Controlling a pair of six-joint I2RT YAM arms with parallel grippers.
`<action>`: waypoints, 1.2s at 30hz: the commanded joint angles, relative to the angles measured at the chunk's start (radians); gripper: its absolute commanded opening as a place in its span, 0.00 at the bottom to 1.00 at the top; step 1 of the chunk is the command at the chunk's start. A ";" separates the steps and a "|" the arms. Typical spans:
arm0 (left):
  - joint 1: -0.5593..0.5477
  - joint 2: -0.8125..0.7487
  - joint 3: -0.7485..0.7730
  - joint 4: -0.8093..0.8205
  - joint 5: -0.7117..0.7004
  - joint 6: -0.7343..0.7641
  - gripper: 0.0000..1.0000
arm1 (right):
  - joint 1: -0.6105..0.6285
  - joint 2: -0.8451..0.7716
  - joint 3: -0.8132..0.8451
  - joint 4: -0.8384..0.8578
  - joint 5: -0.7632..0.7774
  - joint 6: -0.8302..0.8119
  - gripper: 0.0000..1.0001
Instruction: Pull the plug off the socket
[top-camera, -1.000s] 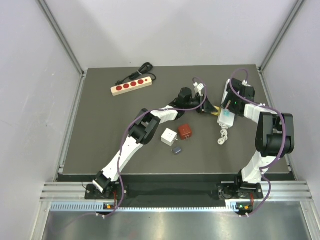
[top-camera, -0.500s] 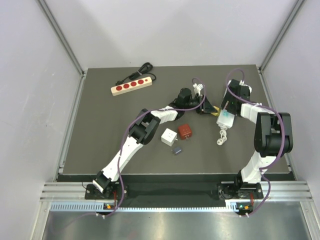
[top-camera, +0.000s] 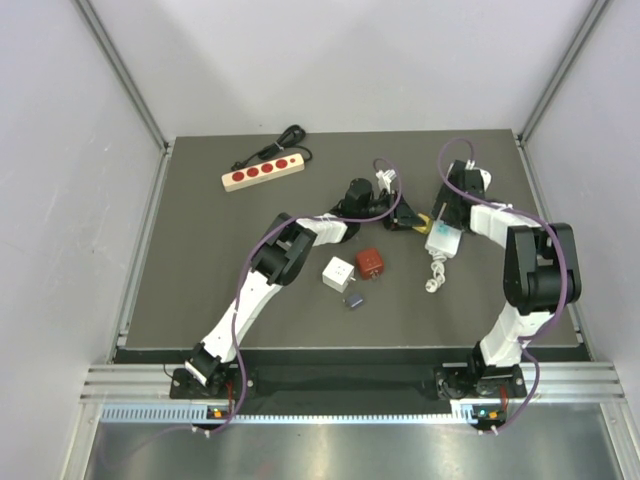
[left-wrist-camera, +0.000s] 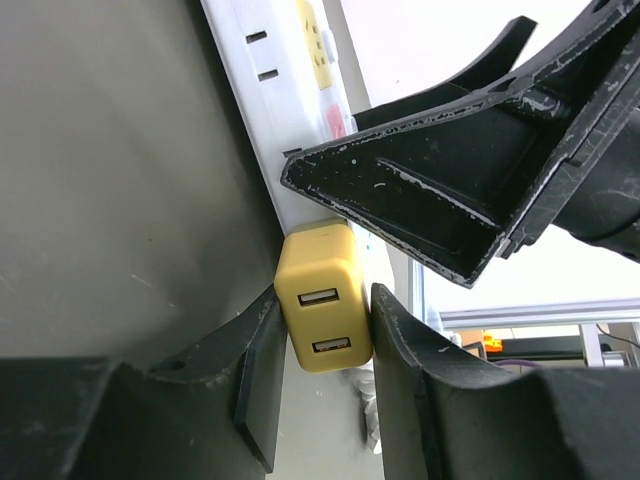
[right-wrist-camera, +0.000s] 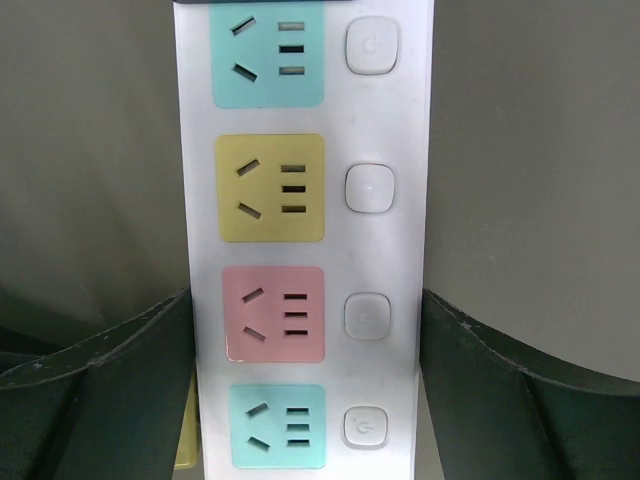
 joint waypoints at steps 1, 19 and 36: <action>0.075 -0.031 -0.022 -0.047 -0.074 0.064 0.00 | 0.003 0.002 0.044 -0.074 0.184 -0.078 0.00; 0.089 -0.180 -0.169 -0.049 -0.119 0.221 0.00 | 0.001 -0.027 0.012 -0.047 0.151 -0.089 0.15; 0.115 -0.931 -0.930 -0.222 -0.390 0.499 0.00 | 0.003 -0.062 0.048 -0.102 0.072 -0.069 0.92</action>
